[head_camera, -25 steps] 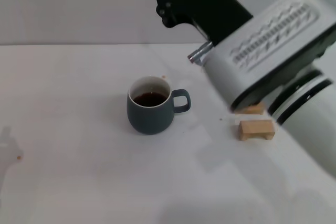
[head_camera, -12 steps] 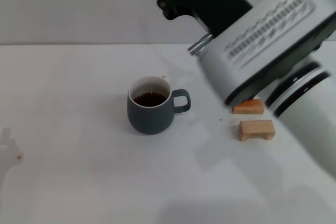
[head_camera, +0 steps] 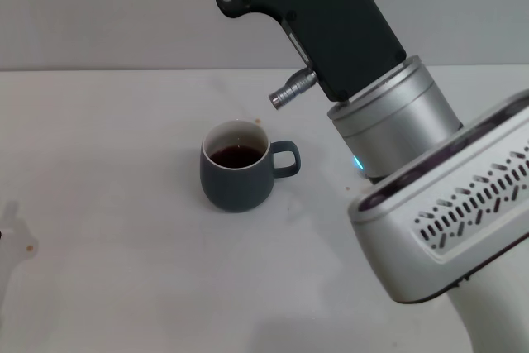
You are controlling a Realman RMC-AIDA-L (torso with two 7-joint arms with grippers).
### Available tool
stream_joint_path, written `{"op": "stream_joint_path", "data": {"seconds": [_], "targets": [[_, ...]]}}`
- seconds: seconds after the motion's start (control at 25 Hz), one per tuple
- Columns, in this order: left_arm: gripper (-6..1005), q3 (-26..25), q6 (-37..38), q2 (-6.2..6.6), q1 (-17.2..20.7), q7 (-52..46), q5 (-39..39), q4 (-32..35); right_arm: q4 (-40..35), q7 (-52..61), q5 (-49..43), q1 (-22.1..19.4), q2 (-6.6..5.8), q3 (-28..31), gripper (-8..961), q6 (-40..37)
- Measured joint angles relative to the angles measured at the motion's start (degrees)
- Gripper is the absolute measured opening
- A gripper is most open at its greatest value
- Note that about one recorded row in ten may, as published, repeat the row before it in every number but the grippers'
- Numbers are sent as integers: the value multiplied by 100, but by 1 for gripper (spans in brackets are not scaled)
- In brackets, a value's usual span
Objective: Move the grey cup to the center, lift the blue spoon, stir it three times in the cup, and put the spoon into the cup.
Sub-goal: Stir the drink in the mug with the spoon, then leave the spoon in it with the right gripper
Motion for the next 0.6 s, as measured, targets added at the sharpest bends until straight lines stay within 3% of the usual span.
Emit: {"op": "stream_joint_path", "data": {"seconds": [0.16, 0.2, 0.24, 0.32, 0.4, 0.44, 0.6], "targets": [[-2, 0, 0, 0, 11, -1, -1, 0, 202, 106, 6, -46, -22, 111, 159, 252], [-2, 0, -1, 0, 12, -2, -1, 0, 588, 101, 16, -167, -17, 339, 159, 941], [-2, 0, -1, 0, 12, -2, -1, 0, 588, 101, 16, -167, -17, 339, 159, 941], [-2, 0, -2, -1, 13, -3, 2, 0, 989, 81, 15, -247, -6, 617, 159, 1798], [-2, 0, -1, 0, 14, -4, 2, 1, 1558, 79, 123, -279, 11, 1076, 159, 3204], [-2, 0, -1, 0, 16, -4, 3, 1, 1558, 79, 123, -279, 11, 1076, 159, 3204], [-2, 0, 11, 0, 43, -7, 12, 0, 2338, 117, 385, -283, 23, 1794, 159, 5104]]}}
